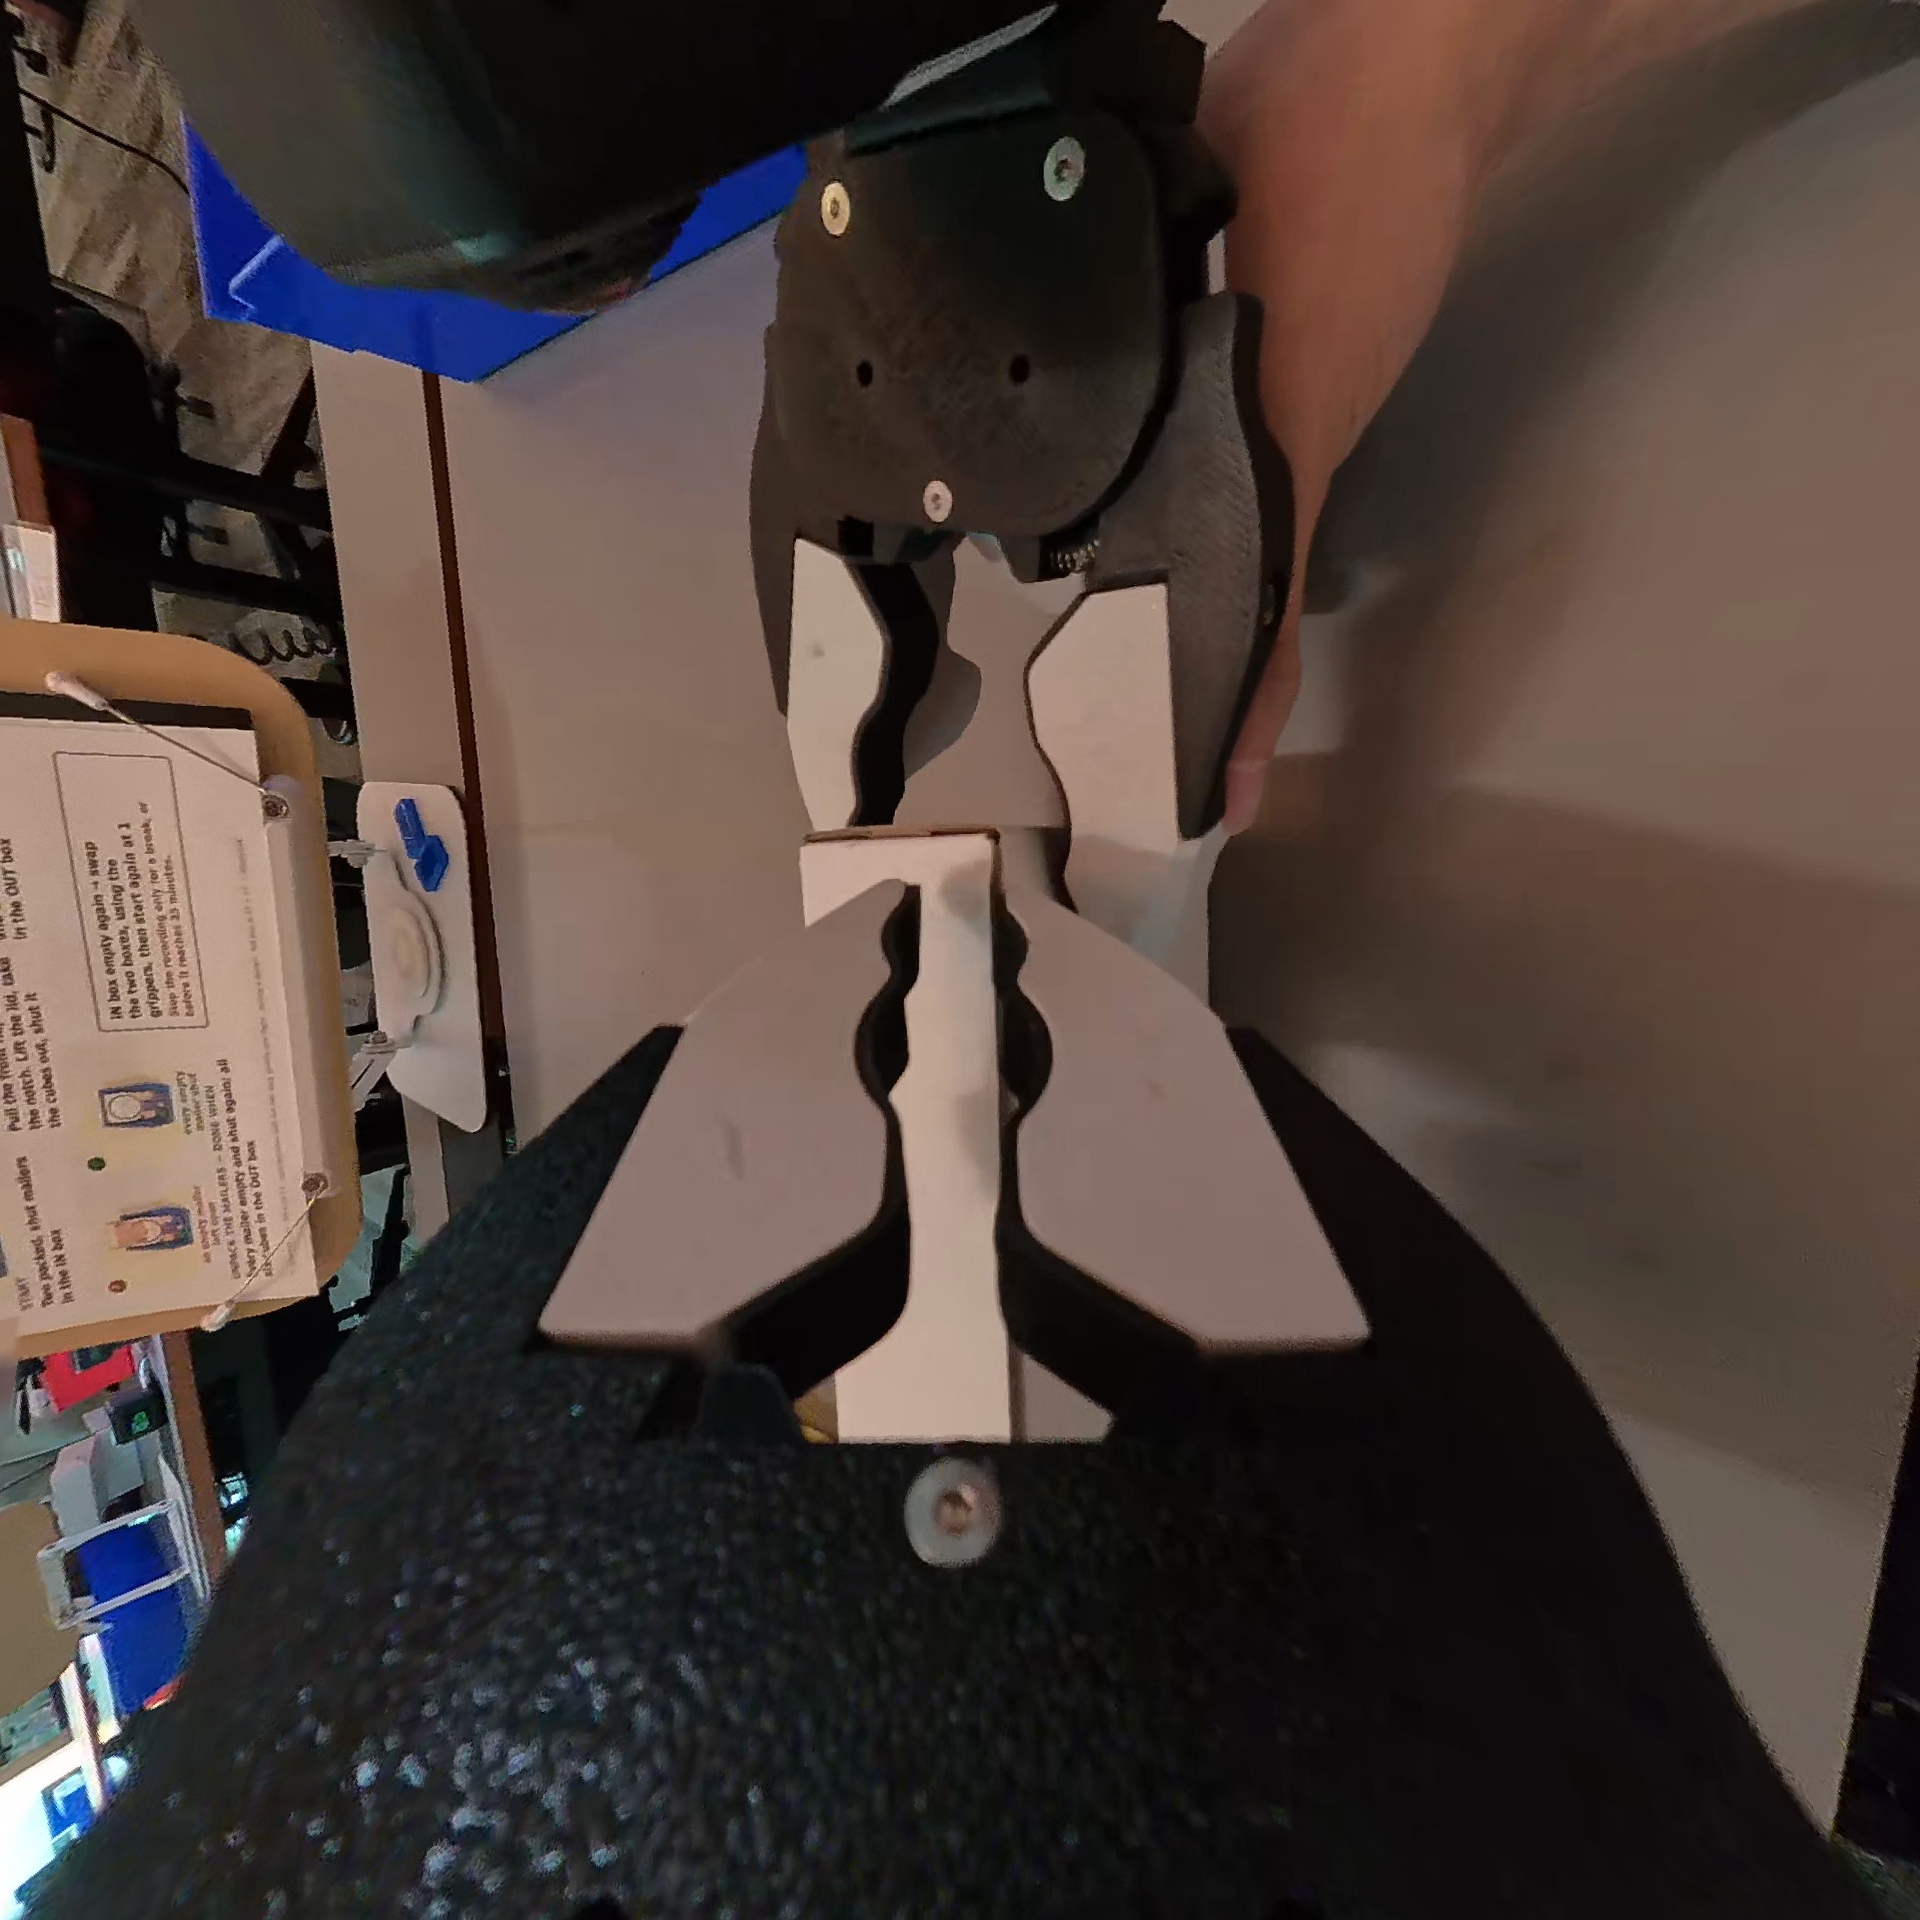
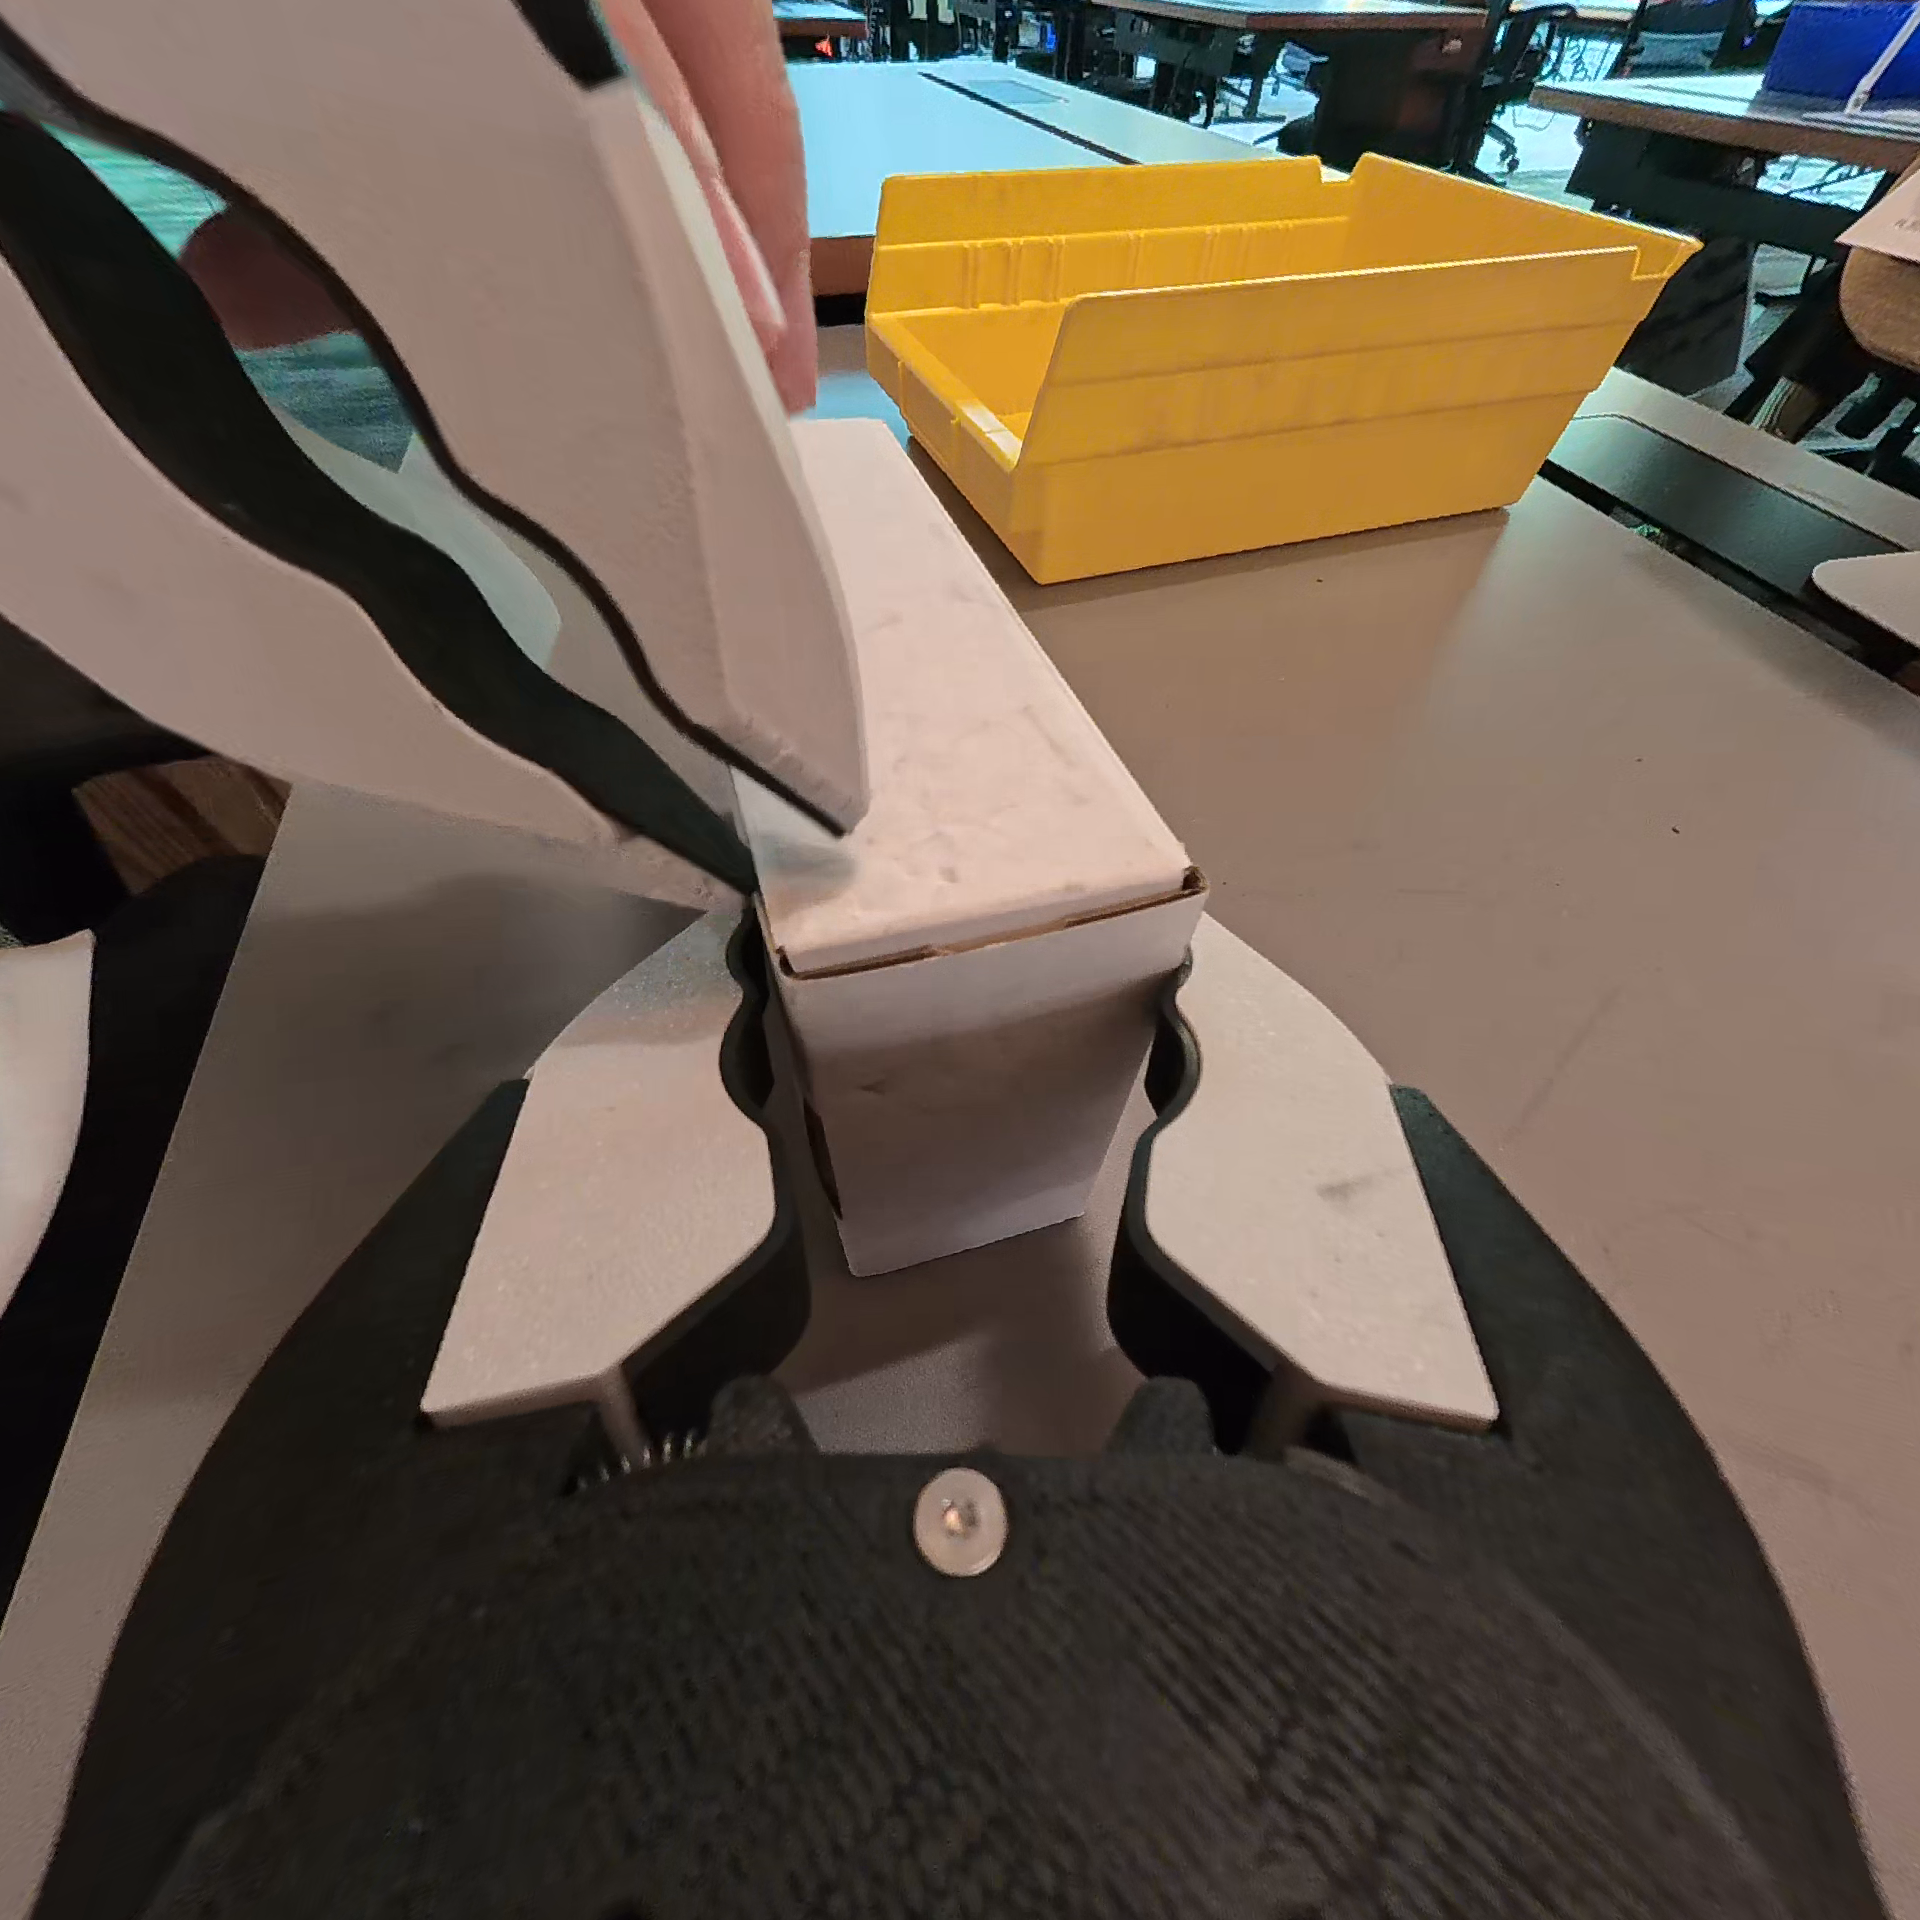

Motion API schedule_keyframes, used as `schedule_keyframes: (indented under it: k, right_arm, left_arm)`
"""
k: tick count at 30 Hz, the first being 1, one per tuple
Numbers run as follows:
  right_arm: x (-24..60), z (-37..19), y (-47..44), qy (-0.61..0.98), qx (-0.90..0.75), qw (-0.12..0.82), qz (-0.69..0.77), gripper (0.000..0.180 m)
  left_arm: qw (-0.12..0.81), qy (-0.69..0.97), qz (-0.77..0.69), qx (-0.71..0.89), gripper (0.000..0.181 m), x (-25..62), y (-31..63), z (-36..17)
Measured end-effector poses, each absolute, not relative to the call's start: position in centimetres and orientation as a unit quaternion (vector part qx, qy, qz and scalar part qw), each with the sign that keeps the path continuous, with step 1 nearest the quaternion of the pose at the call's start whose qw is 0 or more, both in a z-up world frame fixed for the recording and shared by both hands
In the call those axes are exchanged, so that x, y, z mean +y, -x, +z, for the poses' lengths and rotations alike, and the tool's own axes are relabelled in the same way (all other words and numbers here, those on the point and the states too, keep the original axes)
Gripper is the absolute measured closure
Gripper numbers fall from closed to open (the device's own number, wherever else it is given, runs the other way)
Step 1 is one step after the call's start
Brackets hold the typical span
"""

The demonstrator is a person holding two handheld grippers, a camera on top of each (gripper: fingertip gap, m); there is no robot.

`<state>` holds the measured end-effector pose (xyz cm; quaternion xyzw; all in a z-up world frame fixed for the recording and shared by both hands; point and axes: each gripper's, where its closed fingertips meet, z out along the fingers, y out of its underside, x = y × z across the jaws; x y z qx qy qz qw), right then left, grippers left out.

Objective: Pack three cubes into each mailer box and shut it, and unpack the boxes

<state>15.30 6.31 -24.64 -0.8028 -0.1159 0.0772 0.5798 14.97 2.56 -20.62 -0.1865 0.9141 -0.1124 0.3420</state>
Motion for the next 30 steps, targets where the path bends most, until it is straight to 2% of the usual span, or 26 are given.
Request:
schedule_keyframes:
  k: [1,9,10,22,24,26,30]
  right_arm:
    - [6.3,-24.6,-15.3,0.803,-0.116,0.58,0.077,0.108]
    - [6.3,-24.7,-15.3,0.803,-0.115,0.579,0.077,0.108]
    - [6.3,-24.7,-15.3,0.804,-0.115,0.579,0.076,0.108]
    - [6.5,-24.7,-15.9,0.805,-0.095,0.58,0.075,0.11]
    - [6.5,-24.7,-15.9,0.806,-0.095,0.58,0.077,0.11]
    - [6.4,-24.8,-15.6,0.806,-0.119,0.577,0.057,0.11]
    - [6.5,-24.8,-15.6,0.806,-0.119,0.577,0.058,0.11]
  left_arm:
    - [0.339,0.186,-0.11,0.916,0.167,2.6,-15.0,-20.6]
    - [0.386,0.142,-0.054,0.91,0.173,2.5,-14.9,-20.8]
    - [0.393,0.132,-0.044,0.909,0.177,2.4,-14.7,-21.0]
    - [0.546,0.115,-0.008,0.83,0.181,3.3,-16.2,-18.9]
    - [0.532,0.12,-0.026,0.838,0.181,3.1,-16.0,-19.3]
    - [0.506,0.111,-0.016,0.855,0.173,3.2,-15.7,-20.2]
    - [0.525,0.096,0.018,0.846,0.178,3.3,-16.2,-20.0]
